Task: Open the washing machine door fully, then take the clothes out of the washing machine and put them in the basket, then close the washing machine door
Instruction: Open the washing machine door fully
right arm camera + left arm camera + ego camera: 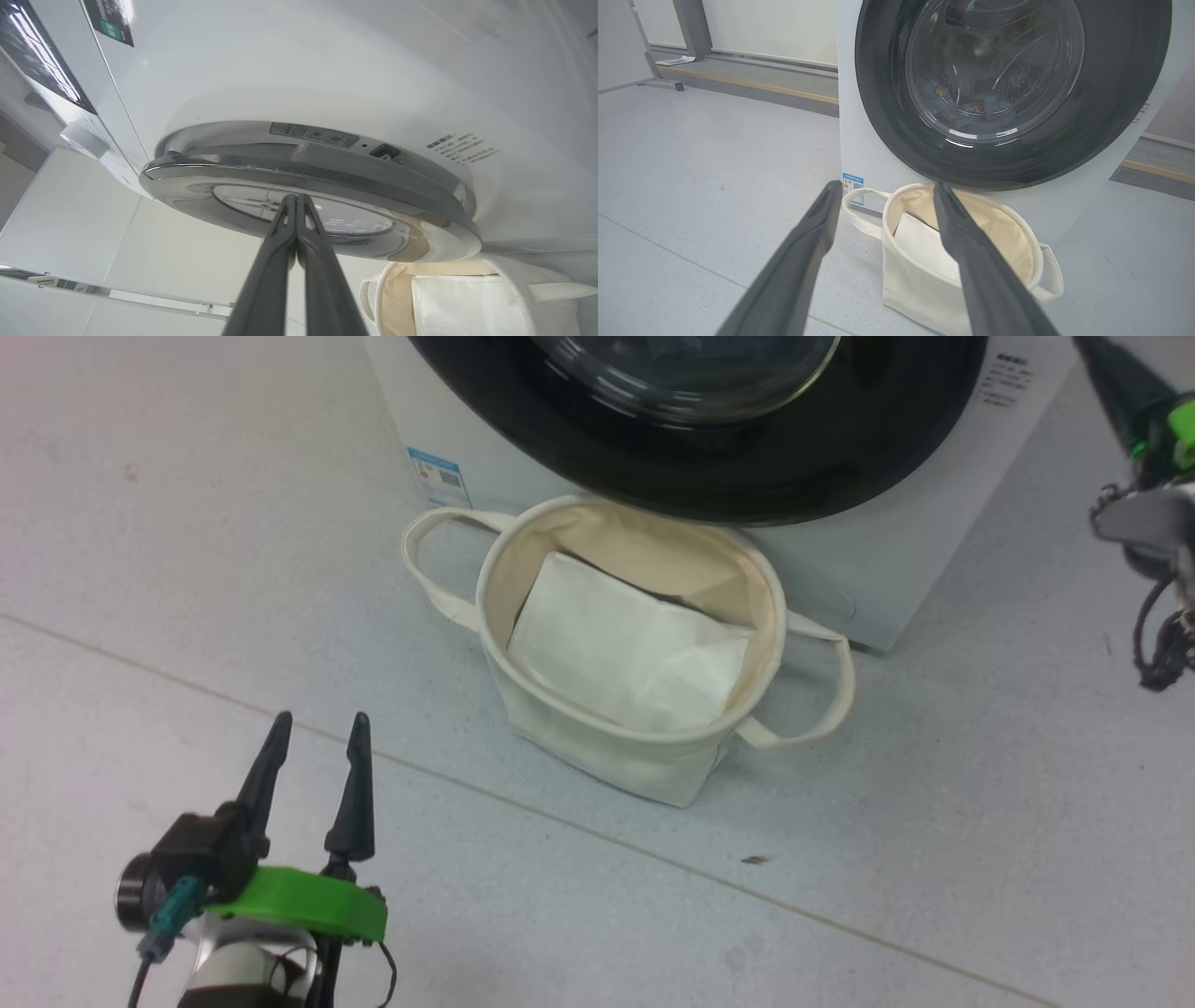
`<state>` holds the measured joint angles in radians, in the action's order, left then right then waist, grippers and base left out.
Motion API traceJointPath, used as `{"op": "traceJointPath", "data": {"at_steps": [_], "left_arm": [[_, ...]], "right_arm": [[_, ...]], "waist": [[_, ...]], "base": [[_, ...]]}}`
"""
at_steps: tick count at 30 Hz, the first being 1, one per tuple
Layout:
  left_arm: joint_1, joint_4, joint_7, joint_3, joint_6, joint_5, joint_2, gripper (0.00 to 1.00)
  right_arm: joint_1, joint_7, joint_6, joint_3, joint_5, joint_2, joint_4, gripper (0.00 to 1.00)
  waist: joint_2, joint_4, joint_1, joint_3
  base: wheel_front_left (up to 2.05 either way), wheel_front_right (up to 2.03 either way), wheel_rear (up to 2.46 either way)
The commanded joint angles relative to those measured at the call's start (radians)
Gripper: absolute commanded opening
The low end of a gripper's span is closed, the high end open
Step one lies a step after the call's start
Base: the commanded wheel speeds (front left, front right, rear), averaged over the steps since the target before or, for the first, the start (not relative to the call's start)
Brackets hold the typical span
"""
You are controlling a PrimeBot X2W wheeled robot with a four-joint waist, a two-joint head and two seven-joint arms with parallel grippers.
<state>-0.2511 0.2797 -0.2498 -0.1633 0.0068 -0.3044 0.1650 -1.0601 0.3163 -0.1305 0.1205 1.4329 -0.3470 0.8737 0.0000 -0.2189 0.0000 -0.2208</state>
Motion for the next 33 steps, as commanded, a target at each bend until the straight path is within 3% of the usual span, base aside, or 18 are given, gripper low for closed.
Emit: {"op": "traceJointPath", "data": {"at_steps": [1, 18, 24, 33], "left_arm": [[-0.042, -0.041, -0.012, 0.048, -0.01, 0.012, 0.01, 1.0], [-0.088, -0.08, -0.012, 0.11, -0.063, 0.07, -0.069, 1.0], [-0.102, -0.077, -0.012, 0.107, -0.077, 0.078, -0.088, 1.0], [-0.098, -0.061, -0.012, 0.139, -0.091, 0.096, -0.101, 1.0]], "right_arm": [[-0.059, -0.003, 0.0, 0.008, 0.001, -0.014, -0.021, 0.0], [-0.305, -0.105, 0.0, 0.04, -0.055, -0.03, 0.111, 0.0], [-0.322, -0.133, 0.0, 0.065, -0.07, -0.014, 0.127, 0.0], [-0.248, -0.056, 0.0, 0.107, -0.022, 0.058, 0.1, 0.0]], "waist": [[0.0, -0.01, 0.0, -0.017], [0.0, -0.051, 0.0, -0.164], [0.0, -0.062, 0.0, -0.172], [0.0, -0.045, 0.0, -0.136]], "base": [[0.0, 0.0, 0.0], [0.0, 0.0, 0.0], [0.0, 0.0, 0.0], [0.0, 0.0, 0.0]]}}
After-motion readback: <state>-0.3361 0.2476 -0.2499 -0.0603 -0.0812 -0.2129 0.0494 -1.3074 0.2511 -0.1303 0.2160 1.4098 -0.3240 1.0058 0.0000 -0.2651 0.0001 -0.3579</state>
